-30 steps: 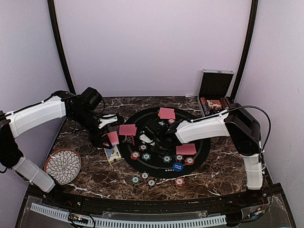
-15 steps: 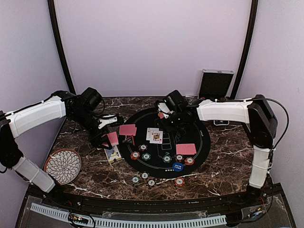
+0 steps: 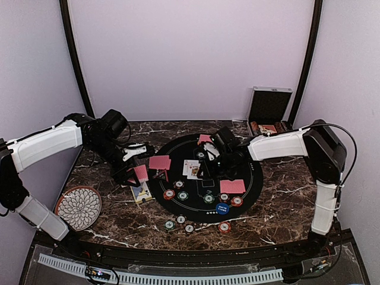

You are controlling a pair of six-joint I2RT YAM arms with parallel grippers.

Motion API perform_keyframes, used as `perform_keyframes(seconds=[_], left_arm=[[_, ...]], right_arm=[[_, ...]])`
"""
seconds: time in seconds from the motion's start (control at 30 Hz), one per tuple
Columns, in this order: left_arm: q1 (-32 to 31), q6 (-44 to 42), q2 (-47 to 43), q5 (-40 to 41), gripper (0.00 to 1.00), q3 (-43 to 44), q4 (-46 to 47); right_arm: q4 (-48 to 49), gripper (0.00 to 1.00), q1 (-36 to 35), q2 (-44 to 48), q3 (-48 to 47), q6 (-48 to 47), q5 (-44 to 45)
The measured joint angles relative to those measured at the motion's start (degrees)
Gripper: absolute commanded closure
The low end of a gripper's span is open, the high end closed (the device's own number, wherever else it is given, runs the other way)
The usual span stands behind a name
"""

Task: Distribute texas hold em gaming equipment

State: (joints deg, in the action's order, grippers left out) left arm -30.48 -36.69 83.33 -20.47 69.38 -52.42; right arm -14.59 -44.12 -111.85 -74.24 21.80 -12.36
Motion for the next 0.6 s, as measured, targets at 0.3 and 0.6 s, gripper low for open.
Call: perform_keyframes(seconds=[0.3,0.6], left_arm=[[0.0,0.0,0.0,0.0,1.0,0.0,0.0],[0.0,-0.1,0.0,0.0,1.0,0.0,0.0]], right_arm=[[6.5,0.84,-0.7,-3.2,2.5,8.0,-7.6],[7.3,0.91,-0.9,-7.1,-0.3,9.4,-7.2]])
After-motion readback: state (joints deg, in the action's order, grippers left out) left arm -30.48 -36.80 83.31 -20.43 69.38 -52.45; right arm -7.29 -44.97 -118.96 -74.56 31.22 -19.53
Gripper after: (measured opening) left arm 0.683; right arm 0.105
